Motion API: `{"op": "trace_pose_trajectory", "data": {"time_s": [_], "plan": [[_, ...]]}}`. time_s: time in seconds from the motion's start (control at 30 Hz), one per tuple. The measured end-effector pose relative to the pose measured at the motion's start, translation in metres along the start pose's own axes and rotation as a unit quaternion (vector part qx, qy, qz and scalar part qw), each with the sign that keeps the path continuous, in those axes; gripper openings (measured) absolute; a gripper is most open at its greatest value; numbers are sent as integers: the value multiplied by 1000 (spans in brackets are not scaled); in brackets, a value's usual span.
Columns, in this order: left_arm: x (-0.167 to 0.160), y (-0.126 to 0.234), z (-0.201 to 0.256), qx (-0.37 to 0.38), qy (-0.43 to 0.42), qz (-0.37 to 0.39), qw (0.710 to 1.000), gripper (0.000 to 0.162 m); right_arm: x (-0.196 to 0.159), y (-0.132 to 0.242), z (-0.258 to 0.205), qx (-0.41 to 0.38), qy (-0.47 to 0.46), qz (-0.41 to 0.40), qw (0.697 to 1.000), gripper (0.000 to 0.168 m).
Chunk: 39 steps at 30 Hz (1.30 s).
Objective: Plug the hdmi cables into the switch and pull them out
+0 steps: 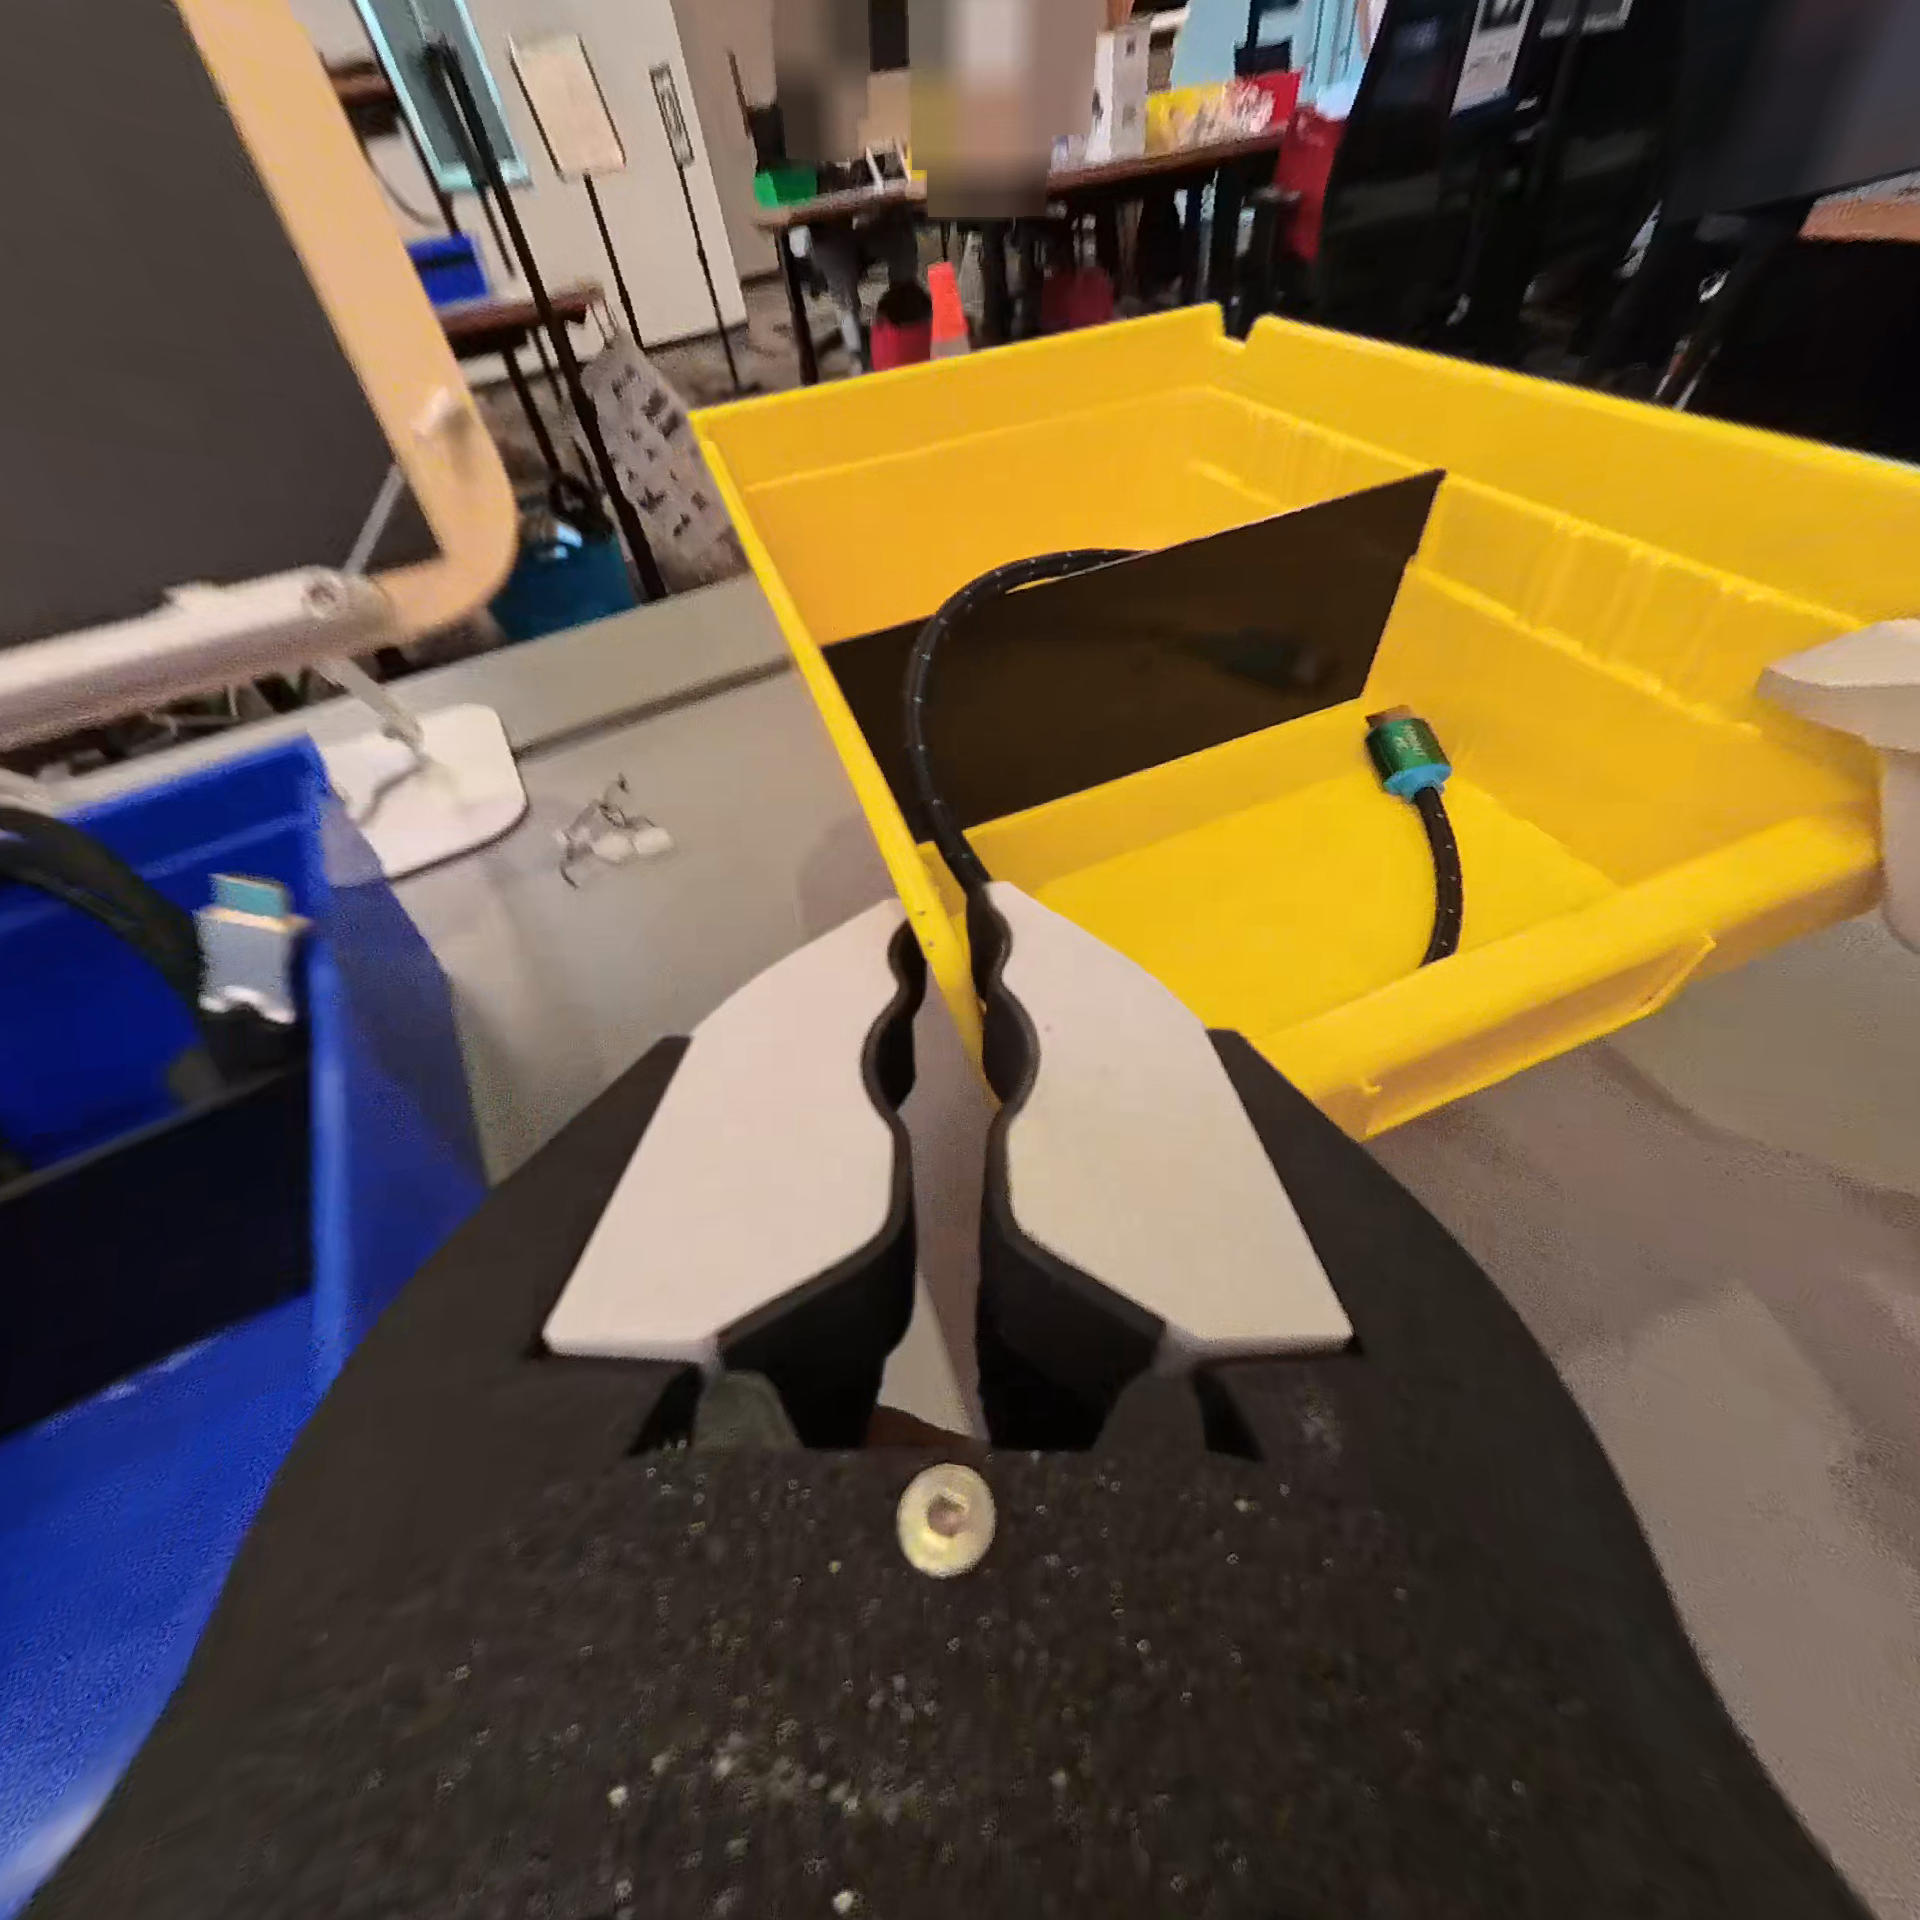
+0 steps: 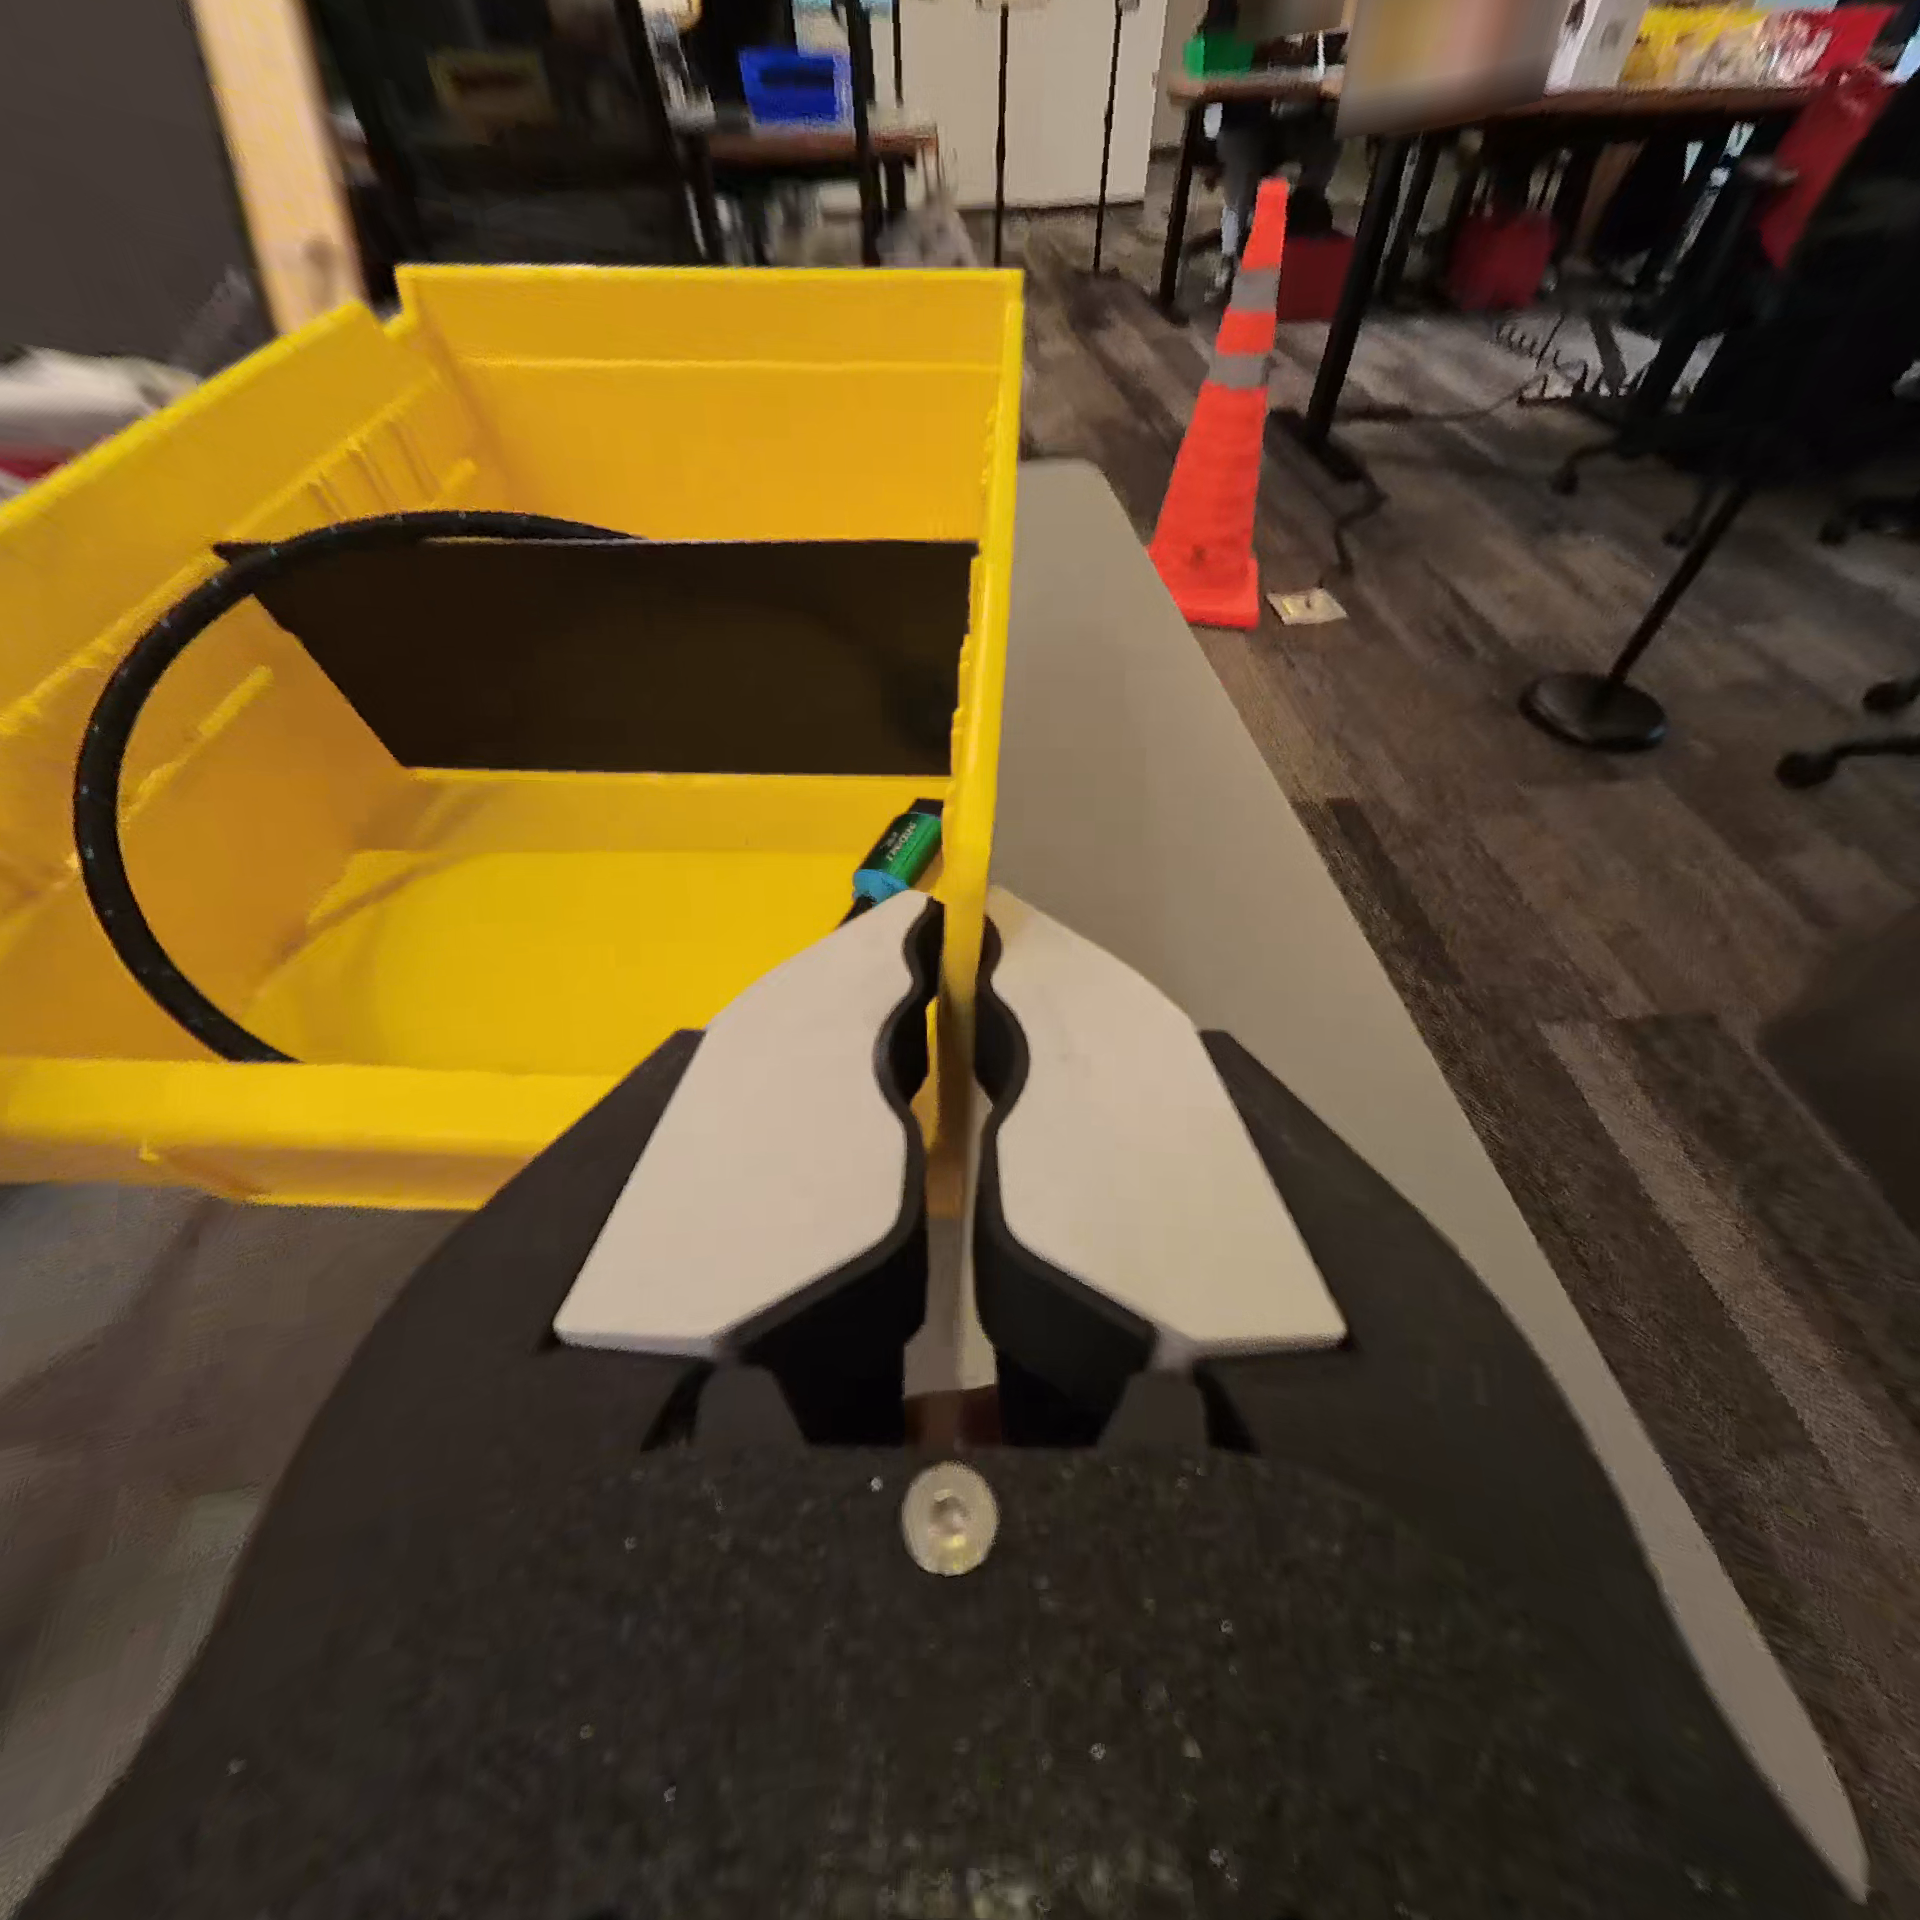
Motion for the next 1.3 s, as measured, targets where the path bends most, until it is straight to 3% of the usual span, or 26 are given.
{"op": "trace_pose_trajectory", "data": {"time_s": [0.2,0.43,0.53,0.63,0.77,0.87,0.97,1.0,1.1,1.2,1.3], "plan": [[-41,-30,2,-5,35,-34,999,10,-49,-41,7,-9,-23,-75,997,3],[-43,-13,9,-101,81,-62,990,17,-48,-52,16,-31,-15,-75,997,14],[-32,18,3,-165,100,-64,979,20,-49,-47,28,-41,-5,-80,996,39],[-21,61,-28,-193,96,-56,975,21,-45,-30,32,-34,-1,-74,997,45],[-20,113,-127,-97,104,-50,989,24,-27,-2,17,-22,4,-29,999,39],[-42,151,-213,43,112,-72,990,30,-16,8,-20,24,10,-9,1000,39],[-81,177,-268,137,107,-112,978,42,-12,8,-86,107,-3,-11,994,39],[-89,179,-274,131,123,-106,978,56,-11,8,-115,140,-8,-9,990,39],[-92,176,-279,103,174,-91,975,55,-14,6,-204,218,1,-8,976,40],[-82,172,-275,83,126,-97,984,54,-20,5,-279,277,11,-32,960,48],[-90,167,-273,62,103,-115,986,55,-27,-5,-320,255,47,-34,965,65]]}}
Point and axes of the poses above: each gripper's, where its closed fingertips meet, y back along the fingers, x out of its top, z = x × y across the jaws, the point moved 4 cm from there along y, back along the fingers
